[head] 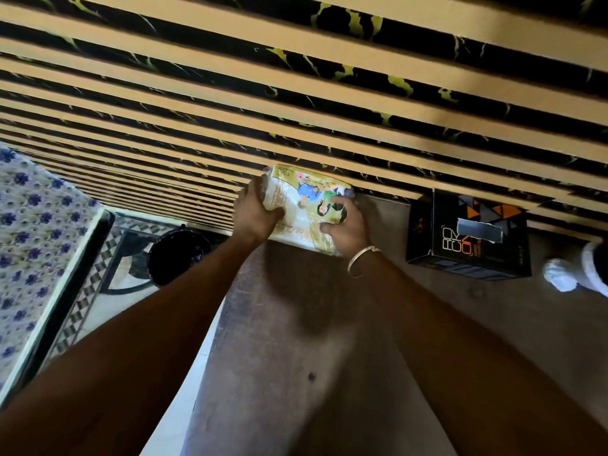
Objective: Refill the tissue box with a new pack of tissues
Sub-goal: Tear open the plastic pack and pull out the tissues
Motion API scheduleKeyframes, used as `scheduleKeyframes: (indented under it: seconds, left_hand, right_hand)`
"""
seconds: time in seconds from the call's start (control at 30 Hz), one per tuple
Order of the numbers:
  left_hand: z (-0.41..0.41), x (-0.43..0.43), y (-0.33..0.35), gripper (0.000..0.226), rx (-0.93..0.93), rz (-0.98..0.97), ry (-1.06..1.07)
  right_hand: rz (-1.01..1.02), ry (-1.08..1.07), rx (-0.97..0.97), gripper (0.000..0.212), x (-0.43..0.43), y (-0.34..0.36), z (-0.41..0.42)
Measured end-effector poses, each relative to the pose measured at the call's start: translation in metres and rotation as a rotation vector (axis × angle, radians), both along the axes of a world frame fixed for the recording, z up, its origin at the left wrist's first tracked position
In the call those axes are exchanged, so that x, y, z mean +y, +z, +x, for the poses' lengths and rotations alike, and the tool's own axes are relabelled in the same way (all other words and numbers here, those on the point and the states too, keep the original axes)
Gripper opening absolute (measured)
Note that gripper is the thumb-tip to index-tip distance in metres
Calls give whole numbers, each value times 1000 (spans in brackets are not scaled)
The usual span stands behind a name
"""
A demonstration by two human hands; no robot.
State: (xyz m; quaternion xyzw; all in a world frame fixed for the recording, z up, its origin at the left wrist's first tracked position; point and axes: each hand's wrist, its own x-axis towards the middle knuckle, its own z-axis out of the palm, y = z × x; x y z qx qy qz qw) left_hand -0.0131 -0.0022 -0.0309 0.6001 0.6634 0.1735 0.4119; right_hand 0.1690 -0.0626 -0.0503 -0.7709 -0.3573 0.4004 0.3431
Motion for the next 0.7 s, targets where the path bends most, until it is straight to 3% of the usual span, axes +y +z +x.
scheduleKeyframes:
  seconds: [0.07,0.23,0.5,0.7]
  left_hand:
    - [-5,-1,-28,82,-62,-27,22]
    - [5,-44,20,51,-144,6,101]
    - [7,-135,49,54,-207,130,146]
    - [16,-215,43,53,-224,117,206]
  right_hand:
    - [-2,23,-14,60,-4,-2,2]
    - [-21,17,-76,64,-33,4,7]
    - [30,41,-20,65,-121,23,8]
    - [75,65,-36,63,-195,22,13]
